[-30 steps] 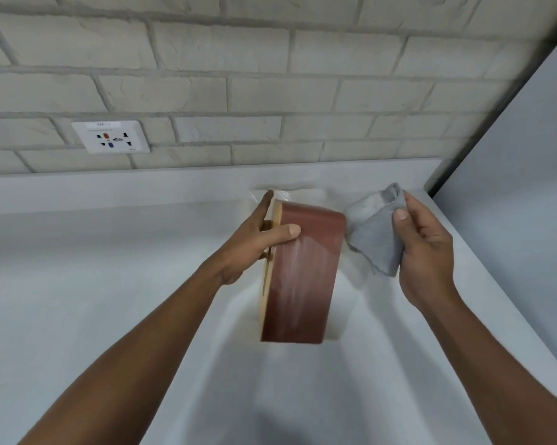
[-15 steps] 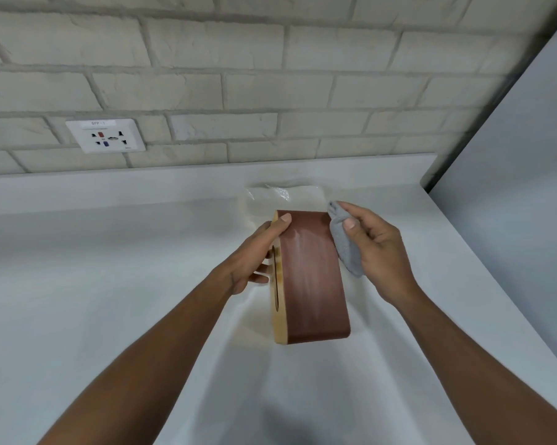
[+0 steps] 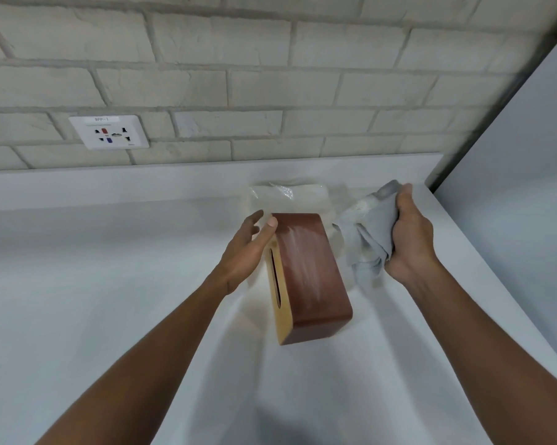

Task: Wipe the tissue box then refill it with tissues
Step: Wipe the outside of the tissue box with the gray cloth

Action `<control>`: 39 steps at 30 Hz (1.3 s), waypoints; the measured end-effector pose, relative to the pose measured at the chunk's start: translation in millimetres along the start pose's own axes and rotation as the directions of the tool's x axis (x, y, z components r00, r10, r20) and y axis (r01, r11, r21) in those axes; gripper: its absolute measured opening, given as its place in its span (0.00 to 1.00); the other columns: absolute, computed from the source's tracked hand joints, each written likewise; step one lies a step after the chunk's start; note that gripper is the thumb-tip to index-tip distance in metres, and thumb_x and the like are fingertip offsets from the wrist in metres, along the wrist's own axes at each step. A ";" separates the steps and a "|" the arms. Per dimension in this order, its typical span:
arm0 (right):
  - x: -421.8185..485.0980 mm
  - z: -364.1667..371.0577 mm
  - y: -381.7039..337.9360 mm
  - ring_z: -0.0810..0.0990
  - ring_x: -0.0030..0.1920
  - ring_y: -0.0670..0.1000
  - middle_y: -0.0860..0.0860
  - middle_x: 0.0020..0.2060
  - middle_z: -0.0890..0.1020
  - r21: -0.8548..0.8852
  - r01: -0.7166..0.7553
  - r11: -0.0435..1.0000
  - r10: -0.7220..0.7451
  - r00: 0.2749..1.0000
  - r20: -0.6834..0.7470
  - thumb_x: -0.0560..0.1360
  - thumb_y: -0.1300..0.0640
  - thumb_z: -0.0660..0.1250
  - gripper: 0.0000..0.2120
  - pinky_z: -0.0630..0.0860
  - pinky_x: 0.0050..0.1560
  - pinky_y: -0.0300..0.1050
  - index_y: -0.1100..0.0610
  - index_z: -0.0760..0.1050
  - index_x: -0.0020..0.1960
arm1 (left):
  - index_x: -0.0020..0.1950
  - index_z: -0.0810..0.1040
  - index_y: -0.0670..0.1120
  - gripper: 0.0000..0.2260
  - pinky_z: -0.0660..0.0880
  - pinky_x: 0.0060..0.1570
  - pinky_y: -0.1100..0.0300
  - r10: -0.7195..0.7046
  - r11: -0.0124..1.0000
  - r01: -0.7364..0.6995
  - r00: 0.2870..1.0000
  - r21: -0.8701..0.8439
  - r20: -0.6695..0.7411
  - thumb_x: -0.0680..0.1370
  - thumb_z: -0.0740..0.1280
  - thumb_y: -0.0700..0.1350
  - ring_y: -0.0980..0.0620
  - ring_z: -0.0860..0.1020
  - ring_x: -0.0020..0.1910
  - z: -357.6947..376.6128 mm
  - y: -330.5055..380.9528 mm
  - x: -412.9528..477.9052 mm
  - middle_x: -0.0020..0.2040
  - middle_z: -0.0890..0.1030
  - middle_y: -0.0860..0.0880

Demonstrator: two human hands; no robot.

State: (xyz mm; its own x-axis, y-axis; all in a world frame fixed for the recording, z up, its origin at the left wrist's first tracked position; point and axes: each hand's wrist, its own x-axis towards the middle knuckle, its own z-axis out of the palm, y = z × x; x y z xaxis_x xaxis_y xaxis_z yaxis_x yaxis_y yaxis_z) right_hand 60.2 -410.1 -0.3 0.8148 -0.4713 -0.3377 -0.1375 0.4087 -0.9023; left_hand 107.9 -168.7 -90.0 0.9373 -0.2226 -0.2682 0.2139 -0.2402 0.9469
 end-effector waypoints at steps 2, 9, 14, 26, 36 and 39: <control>2.5 5.5 -3.3 0.85 0.50 0.53 0.51 0.49 0.86 -0.131 0.076 0.988 -0.070 0.996 0.049 0.71 0.36 0.72 0.27 0.82 0.53 0.54 0.56 0.78 0.58 | 0.81 0.63 0.62 0.28 0.65 0.78 0.46 0.089 0.996 -0.089 0.996 0.000 -0.008 0.82 0.58 0.68 0.49 0.71 0.76 -1.7 -1.2 0.4 0.78 0.70 0.54; 0.3 20.2 17.0 0.78 0.51 0.44 0.42 0.52 0.78 -0.609 0.626 0.487 -0.594 0.749 0.294 0.76 0.58 0.60 0.15 0.73 0.51 0.40 0.47 0.70 0.62 | 0.85 0.51 0.60 0.35 0.57 0.81 0.50 0.227 0.965 -0.239 0.967 0.106 0.116 0.82 0.63 0.63 0.57 0.58 0.82 0.4 -5.5 -4.3 0.84 0.55 0.60; -2.5 10.8 56.6 0.56 0.76 0.38 0.37 0.76 0.59 -0.739 0.652 0.169 0.026 0.746 0.665 0.80 0.59 0.57 0.26 0.56 0.75 0.42 0.44 0.62 0.77 | 0.85 0.45 0.60 0.44 0.51 0.82 0.53 0.222 0.965 -0.246 0.950 0.088 0.221 0.77 0.68 0.64 0.59 0.50 0.84 2.0 -6.7 -4.0 0.85 0.50 0.60; -3.5 14.0 38.0 0.59 0.77 0.43 0.42 0.77 0.60 -0.685 0.727 0.051 0.140 0.673 0.726 0.75 0.50 0.49 0.30 0.54 0.78 0.44 0.46 0.62 0.77 | 0.84 0.39 0.59 0.50 0.51 0.76 0.62 0.184 0.958 -0.246 0.921 0.147 0.342 0.74 0.72 0.55 0.65 0.47 0.80 -0.8 -9.5 1.8 0.84 0.46 0.62; -1.3 35.7 35.9 0.60 0.77 0.48 0.44 0.78 0.60 -0.693 0.720 -0.034 0.094 0.693 0.715 0.82 0.55 0.55 0.24 0.57 0.74 0.43 0.47 0.62 0.77 | 0.83 0.43 0.63 0.48 0.53 0.75 0.65 0.176 0.968 -0.225 0.925 0.111 0.338 0.75 0.74 0.53 0.69 0.53 0.78 -2.2 -10.1 2.1 0.82 0.53 0.64; -13.1 38.1 50.2 0.58 0.77 0.46 0.48 0.77 0.62 -0.585 0.811 0.014 0.185 0.573 0.799 0.79 0.51 0.52 0.26 0.52 0.77 0.40 0.54 0.64 0.77 | 0.76 0.45 0.67 0.43 0.56 0.64 0.81 0.228 0.950 -0.284 0.914 0.130 0.335 0.76 0.73 0.48 0.86 0.58 0.66 -1.9 -9.8 2.0 0.71 0.57 0.74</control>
State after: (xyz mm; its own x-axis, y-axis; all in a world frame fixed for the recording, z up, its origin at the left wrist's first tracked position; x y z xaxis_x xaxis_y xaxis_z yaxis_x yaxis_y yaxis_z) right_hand 64.1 -353.7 -30.9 0.8910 0.4299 -0.1461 0.3294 -0.8335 -0.4436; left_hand 108.3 -165.0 -99.5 0.8132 -0.5752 -0.0889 -0.0991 -0.2873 0.9527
